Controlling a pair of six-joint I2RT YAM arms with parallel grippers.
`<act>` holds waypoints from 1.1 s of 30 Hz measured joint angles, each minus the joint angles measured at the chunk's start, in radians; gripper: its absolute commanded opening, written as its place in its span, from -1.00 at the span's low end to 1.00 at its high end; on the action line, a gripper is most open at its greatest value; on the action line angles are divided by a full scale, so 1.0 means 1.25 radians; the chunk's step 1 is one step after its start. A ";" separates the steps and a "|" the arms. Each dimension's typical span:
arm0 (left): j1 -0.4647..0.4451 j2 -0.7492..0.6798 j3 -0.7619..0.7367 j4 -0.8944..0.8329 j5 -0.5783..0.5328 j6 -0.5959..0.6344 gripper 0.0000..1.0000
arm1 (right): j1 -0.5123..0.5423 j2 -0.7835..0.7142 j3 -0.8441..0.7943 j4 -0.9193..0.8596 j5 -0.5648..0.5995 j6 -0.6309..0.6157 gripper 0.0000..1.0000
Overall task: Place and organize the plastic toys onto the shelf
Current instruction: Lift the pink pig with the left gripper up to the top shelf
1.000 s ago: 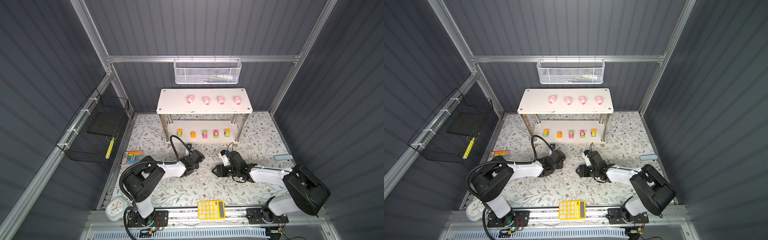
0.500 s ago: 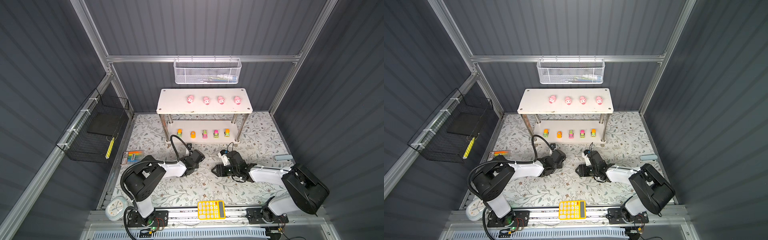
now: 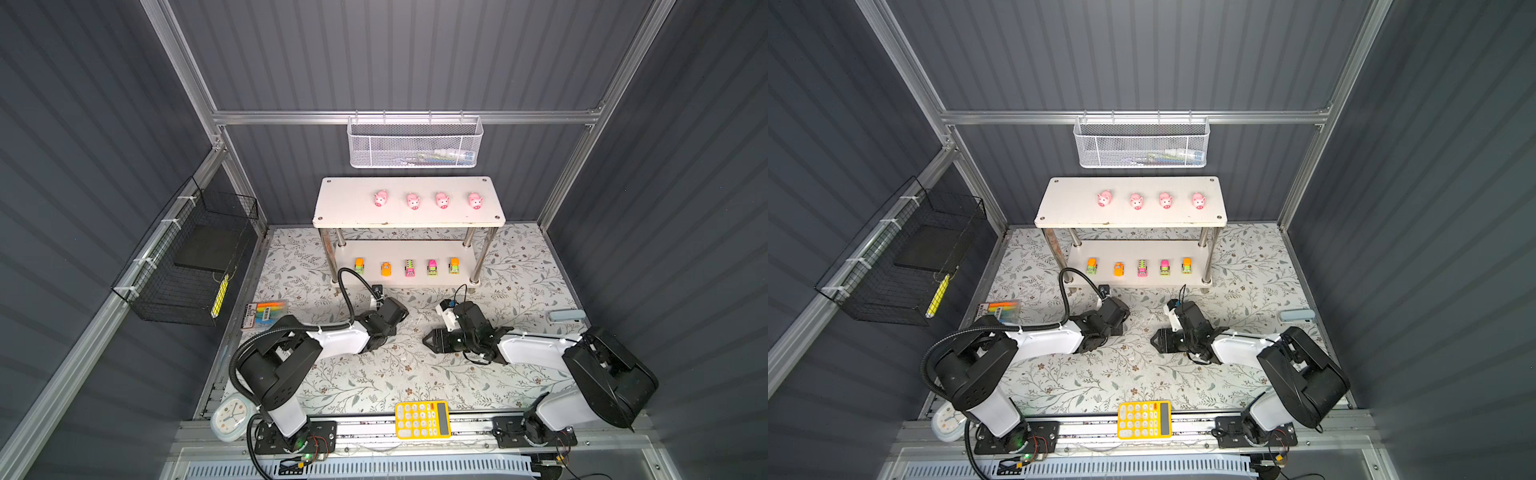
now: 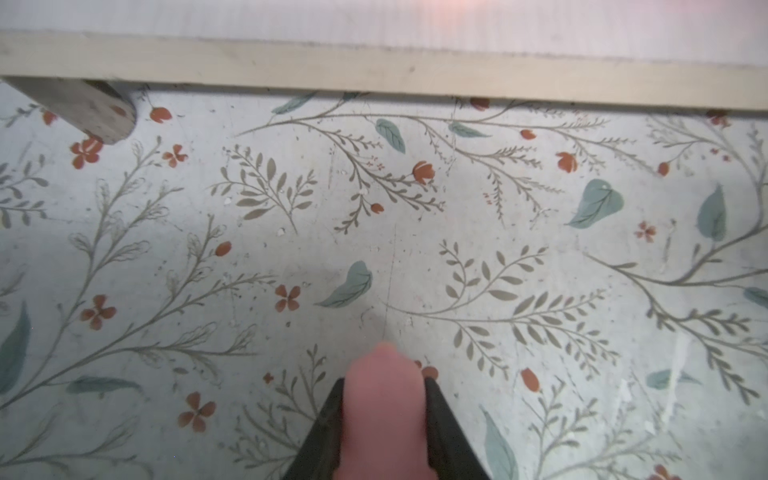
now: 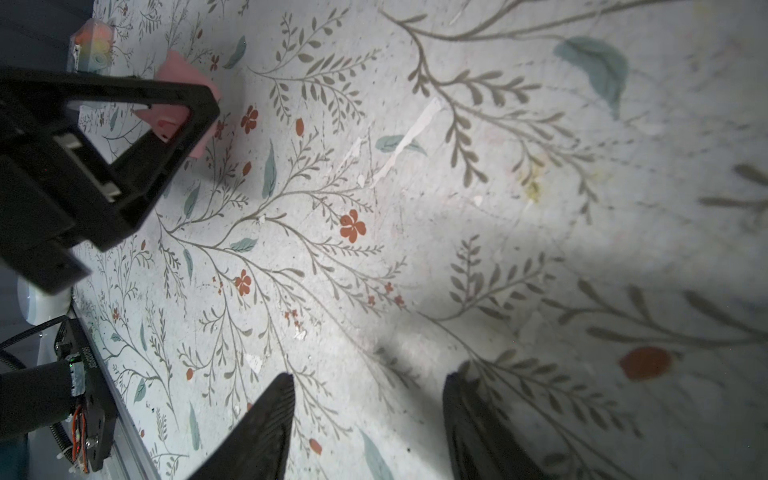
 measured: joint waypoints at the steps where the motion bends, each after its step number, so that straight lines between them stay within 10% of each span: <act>1: 0.000 -0.015 0.000 -0.009 0.000 0.002 -0.42 | 0.000 0.001 0.000 0.000 0.000 0.000 0.19; 12: 0.000 -0.200 0.049 -0.219 0.027 0.004 -0.46 | 0.000 0.023 0.014 0.015 -0.009 0.000 0.19; 33: 0.001 -0.331 0.661 -0.794 0.084 0.057 -0.45 | -0.001 0.027 0.015 0.018 -0.039 0.000 0.19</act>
